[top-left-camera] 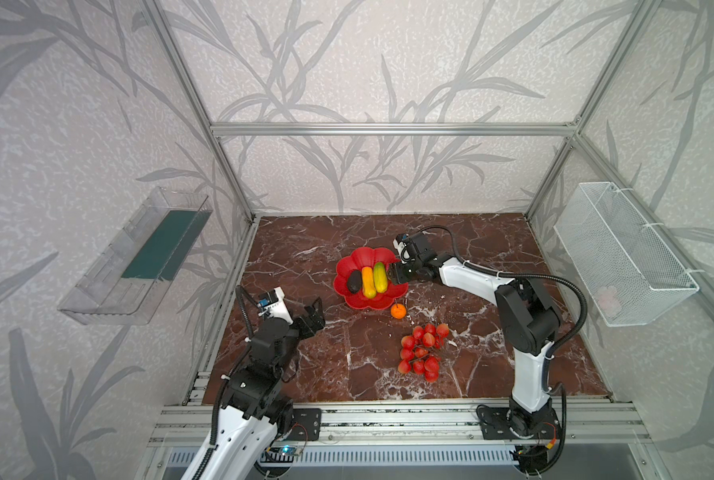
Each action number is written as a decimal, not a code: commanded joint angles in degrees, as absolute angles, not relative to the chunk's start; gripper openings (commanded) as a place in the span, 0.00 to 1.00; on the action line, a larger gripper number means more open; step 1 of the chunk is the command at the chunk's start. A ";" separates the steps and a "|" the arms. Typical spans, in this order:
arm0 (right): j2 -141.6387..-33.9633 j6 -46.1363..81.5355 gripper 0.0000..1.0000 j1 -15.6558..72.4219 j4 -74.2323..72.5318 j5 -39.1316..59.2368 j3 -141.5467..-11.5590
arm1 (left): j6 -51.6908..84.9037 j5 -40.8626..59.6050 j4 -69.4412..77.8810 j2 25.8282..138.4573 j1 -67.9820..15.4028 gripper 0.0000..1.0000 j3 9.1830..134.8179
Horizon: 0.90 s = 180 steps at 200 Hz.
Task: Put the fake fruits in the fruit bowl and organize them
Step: 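Grasp the pink peach with the right gripper and place it in the bowl, then grasp the orange beside the bowl with the left gripper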
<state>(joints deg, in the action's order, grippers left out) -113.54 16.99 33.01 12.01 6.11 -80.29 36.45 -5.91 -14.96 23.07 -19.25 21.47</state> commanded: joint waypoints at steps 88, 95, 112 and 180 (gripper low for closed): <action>-74.71 19.54 0.98 31.83 4.61 -5.40 -49.50 | 41.32 2.80 -0.65 50.16 -32.96 0.81 26.18; -72.74 19.87 0.99 31.50 4.73 -5.67 -47.70 | 41.37 2.22 0.31 52.40 -34.92 0.81 26.76; -68.80 20.46 0.99 30.30 4.97 -5.57 -44.50 | 42.50 2.46 3.61 58.14 -37.63 0.81 28.08; -60.97 21.40 0.99 28.16 8.60 -5.31 -39.20 | 40.86 1.68 4.90 76.81 -44.25 0.80 39.16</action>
